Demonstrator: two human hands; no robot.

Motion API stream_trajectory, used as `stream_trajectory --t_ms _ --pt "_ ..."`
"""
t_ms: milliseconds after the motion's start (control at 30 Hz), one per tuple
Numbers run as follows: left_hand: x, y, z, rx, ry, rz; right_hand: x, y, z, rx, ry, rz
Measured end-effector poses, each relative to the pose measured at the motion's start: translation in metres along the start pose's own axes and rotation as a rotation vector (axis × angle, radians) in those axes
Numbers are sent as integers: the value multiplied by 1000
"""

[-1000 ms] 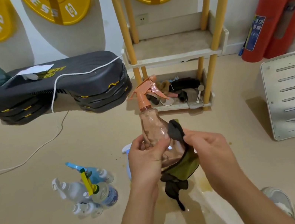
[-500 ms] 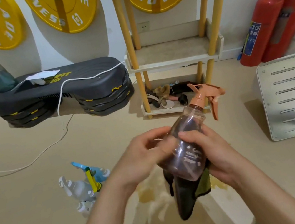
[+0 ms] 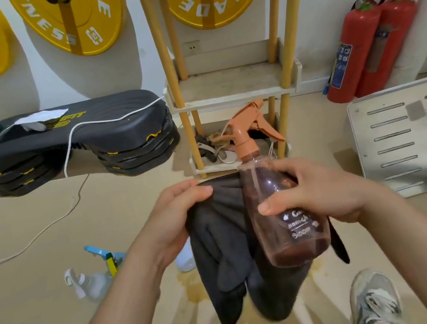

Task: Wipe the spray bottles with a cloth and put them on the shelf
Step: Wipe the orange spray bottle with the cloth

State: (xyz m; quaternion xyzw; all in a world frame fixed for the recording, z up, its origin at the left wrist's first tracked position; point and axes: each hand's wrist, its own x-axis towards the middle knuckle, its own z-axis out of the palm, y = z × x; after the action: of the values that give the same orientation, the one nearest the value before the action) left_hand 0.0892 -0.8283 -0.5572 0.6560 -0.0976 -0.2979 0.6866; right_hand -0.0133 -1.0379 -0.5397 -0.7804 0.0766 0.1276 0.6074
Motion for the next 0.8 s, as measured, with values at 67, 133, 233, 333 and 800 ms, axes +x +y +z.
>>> stream_trajectory --t_ms 67,133,233,333,800 --pt "-10 16 8 14 3 42 3 5 6 -102 130 10" --pt "-24 21 22 20 -115 20 7 12 14 -42 262 -23" --pt "-36 7 42 116 -191 18 13 18 26 153 412 -112" --pt "-29 -6 43 506 35 225 15 17 38 277 483 -172" --pt "-25 -27 24 437 246 279 16 -2 69 457 93 -175"
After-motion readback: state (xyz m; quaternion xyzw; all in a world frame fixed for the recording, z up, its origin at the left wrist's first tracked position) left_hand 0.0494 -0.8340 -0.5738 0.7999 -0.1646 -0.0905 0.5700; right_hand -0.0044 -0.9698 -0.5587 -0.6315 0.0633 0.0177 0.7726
